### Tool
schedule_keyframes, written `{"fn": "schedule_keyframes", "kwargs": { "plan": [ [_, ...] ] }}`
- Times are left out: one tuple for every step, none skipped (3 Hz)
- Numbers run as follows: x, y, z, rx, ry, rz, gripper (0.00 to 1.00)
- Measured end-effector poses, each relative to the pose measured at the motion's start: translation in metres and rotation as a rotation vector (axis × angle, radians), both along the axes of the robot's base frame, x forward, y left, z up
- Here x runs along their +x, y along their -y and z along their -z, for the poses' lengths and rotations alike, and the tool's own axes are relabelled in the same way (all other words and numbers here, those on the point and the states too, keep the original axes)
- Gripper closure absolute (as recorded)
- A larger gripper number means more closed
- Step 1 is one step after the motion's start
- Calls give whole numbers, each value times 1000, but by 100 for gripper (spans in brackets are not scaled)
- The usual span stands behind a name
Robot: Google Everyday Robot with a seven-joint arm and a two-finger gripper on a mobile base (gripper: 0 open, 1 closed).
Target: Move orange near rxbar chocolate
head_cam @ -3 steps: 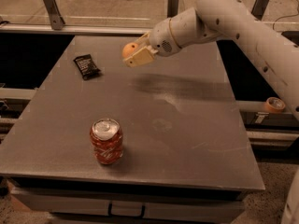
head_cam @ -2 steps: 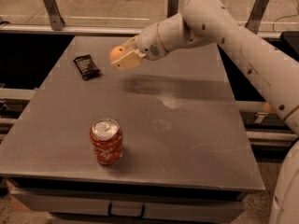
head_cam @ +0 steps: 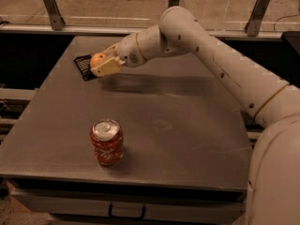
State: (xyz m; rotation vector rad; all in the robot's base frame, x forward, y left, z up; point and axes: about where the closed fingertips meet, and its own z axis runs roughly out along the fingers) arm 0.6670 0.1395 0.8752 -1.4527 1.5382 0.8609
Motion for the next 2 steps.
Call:
{"fn": "schedule_keyframes", "kwargs": {
  "plan": [
    [1,-6,11,-28,-8,4,82],
    [2,-6,19,-49,-10,12,60]
  ]
}}
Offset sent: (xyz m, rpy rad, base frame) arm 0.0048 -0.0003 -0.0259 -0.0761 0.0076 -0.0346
